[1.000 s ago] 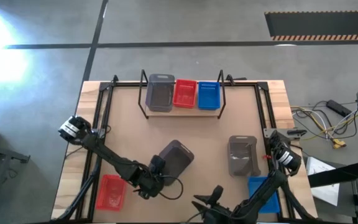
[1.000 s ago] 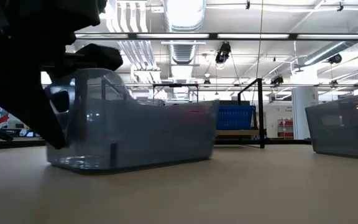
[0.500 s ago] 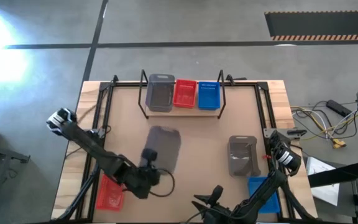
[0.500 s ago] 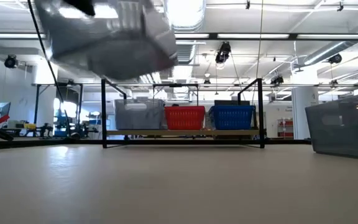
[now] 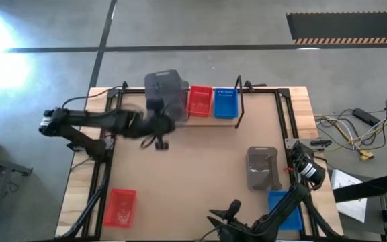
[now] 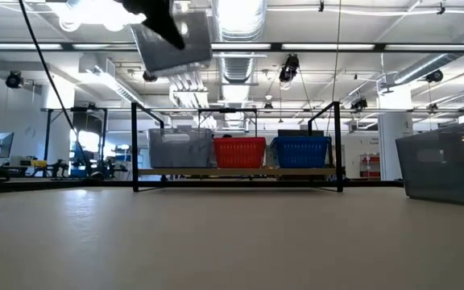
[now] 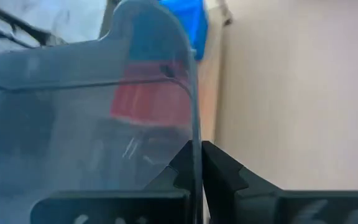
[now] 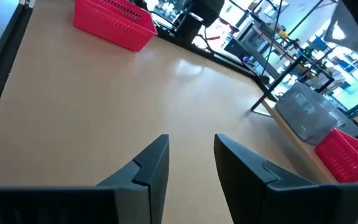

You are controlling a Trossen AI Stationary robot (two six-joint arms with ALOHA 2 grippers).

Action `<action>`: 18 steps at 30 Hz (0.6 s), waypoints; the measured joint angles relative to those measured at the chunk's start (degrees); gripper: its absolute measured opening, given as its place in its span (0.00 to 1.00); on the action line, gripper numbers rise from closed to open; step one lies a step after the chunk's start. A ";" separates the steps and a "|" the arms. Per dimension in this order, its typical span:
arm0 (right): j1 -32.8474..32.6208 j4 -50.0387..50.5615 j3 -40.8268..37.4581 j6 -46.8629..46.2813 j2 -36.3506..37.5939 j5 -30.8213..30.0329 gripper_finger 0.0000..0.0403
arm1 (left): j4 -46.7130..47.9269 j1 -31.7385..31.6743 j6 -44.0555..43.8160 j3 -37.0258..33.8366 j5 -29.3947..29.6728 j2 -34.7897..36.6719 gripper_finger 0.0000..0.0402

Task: Stack baskets on shelf by color
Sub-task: Stack the bottom black bin on the other black bin on the shelf

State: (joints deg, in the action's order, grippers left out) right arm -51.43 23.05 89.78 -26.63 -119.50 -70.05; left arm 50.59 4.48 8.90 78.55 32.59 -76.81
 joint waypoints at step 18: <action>0.21 -1.14 -0.02 -0.56 0.02 2.99 0.30 | -0.66 -18.38 15.71 -0.31 -11.33 -11.44 0.00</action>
State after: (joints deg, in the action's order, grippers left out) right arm -51.22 21.91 89.76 -27.19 -119.48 -67.06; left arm 49.93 -13.90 24.61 78.24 21.26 -88.24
